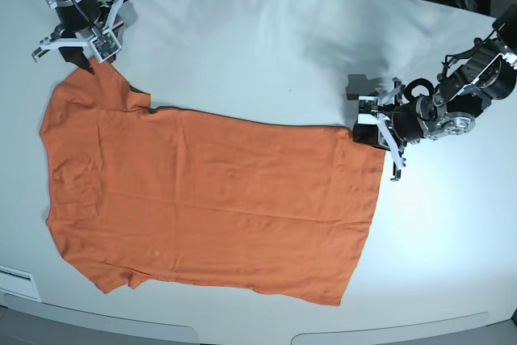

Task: Fold the T-shirt properly
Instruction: 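Grasp the shoulder corners and drag the orange shirt toward the robot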

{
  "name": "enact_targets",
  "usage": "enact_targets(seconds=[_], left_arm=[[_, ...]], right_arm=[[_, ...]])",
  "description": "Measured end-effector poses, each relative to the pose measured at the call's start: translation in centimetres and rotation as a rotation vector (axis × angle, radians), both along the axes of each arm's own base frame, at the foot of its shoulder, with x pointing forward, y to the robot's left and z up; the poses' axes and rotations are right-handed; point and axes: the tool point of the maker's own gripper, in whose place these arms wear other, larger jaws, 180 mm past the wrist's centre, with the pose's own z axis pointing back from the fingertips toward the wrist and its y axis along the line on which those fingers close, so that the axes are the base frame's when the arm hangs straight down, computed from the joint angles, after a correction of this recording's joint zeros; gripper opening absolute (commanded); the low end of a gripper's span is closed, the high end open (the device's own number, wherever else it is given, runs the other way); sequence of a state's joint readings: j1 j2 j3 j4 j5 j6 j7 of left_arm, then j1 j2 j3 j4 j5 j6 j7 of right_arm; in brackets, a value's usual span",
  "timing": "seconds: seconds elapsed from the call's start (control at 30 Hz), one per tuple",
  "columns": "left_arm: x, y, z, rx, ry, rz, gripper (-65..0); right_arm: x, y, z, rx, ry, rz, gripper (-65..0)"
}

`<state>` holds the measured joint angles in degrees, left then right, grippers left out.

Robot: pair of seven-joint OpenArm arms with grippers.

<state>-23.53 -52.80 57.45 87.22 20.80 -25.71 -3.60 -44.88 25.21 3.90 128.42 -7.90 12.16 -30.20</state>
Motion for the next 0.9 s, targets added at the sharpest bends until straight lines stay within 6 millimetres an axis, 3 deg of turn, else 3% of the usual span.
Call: enact_targets(seconds=[0.1,0.3,0.5,0.53,0.63,0.67,0.9], left_arm=[[0.0,0.0,0.0,0.000,0.000,0.000,-65.0],[0.0,0.0,0.0,0.002,-0.001,0.001,-65.0],[0.1,0.0,0.0,0.003,-0.001,0.002,-65.0],[0.1,0.0,0.0,0.003,-0.001,0.002,-65.0],[0.1,0.0,0.0,0.003,-0.001,0.002,-65.0],[0.1,0.0,0.0,0.004,-0.002,0.002,-65.0],[0.0,-0.1,0.0,-0.016,0.017,0.034,-65.0]], right_arm=[[-0.1,-0.1,-0.4,0.012,0.008,-0.007,-33.7],[-0.4,-2.2,-4.6,-0.014,0.110,-0.039,-33.7],[0.1,-3.4,-6.4,-0.021,0.133,-0.060,-34.3],[0.3,-3.5,-6.5,-0.023,0.129,-0.065,-37.8],[0.6,-3.8,-6.6,-0.028,0.130,-0.071,-60.8],[0.6,-3.9,-6.6,-0.026,0.126,-0.078,-65.0],[1.1,-4.4,-5.7,-0.049,0.092,-0.110,-65.0]])
